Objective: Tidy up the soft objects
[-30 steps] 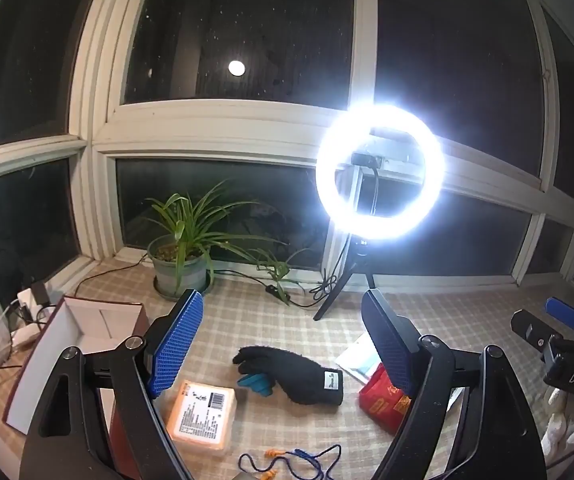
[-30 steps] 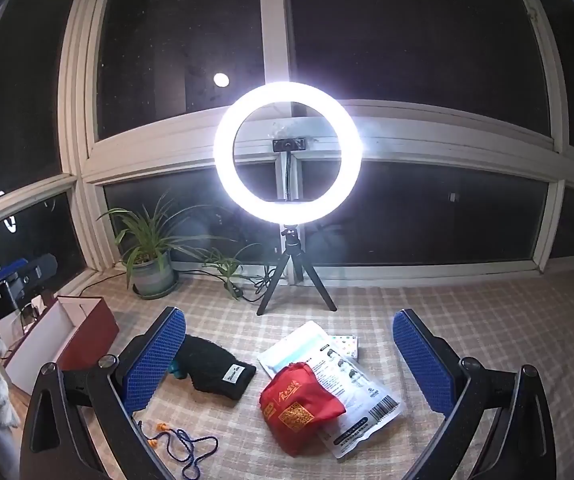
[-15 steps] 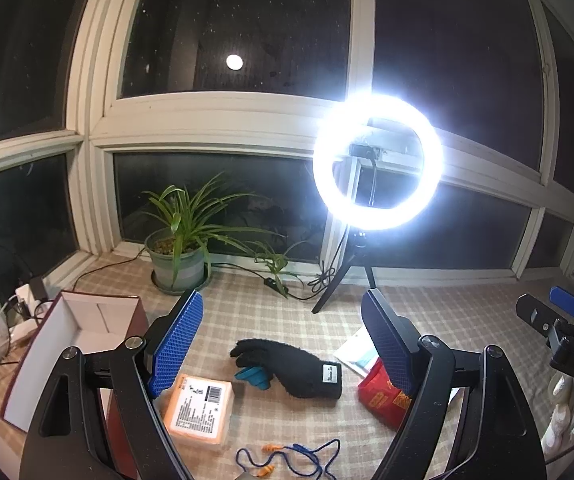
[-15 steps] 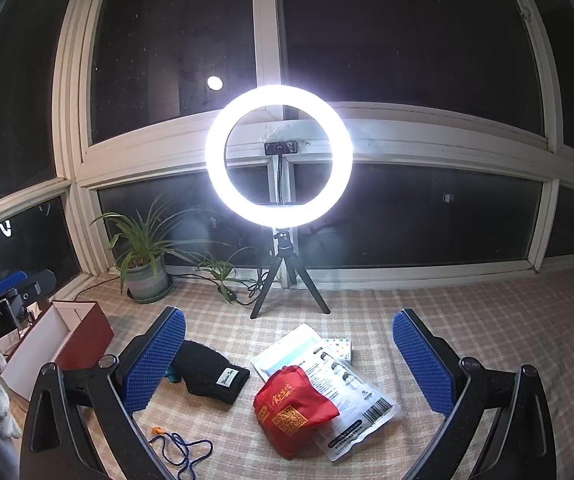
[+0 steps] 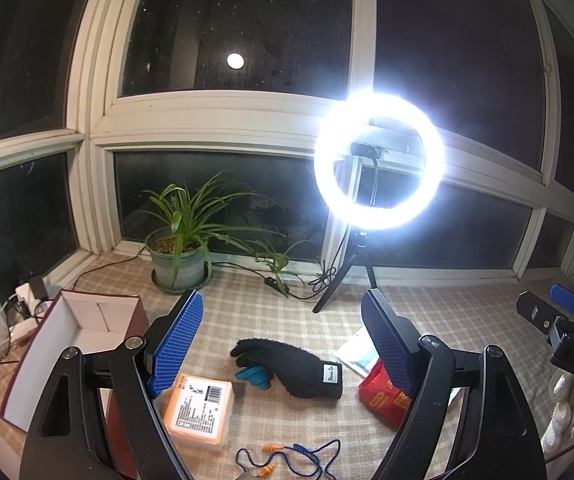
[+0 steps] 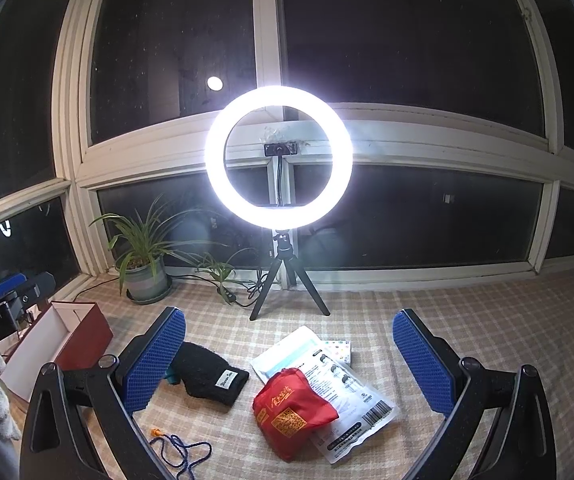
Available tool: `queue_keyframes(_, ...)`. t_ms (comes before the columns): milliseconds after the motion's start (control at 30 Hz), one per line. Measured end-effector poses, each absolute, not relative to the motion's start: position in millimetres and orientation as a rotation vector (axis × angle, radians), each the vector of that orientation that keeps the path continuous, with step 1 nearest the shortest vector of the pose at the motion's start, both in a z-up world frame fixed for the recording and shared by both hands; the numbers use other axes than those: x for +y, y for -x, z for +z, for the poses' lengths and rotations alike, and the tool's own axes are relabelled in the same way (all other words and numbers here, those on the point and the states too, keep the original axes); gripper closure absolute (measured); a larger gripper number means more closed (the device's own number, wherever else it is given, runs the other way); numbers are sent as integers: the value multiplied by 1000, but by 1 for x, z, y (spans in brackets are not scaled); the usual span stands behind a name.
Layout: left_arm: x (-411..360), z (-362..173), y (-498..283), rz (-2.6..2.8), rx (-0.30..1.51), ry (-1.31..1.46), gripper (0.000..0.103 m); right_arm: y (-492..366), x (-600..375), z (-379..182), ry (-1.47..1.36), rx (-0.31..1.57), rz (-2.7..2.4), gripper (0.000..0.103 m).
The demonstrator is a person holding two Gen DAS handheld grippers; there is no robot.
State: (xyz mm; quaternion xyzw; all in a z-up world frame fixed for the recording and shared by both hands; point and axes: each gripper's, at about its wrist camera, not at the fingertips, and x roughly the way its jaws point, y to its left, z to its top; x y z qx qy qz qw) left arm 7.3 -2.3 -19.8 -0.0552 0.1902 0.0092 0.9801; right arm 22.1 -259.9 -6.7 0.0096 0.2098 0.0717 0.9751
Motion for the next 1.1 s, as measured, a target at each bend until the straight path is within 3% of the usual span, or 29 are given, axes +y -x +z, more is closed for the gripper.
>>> queue_keyframes(1100, -6, -21, -11, 20, 394, 117, 21, -24, -262, -9, -22, 432, 143, 1)
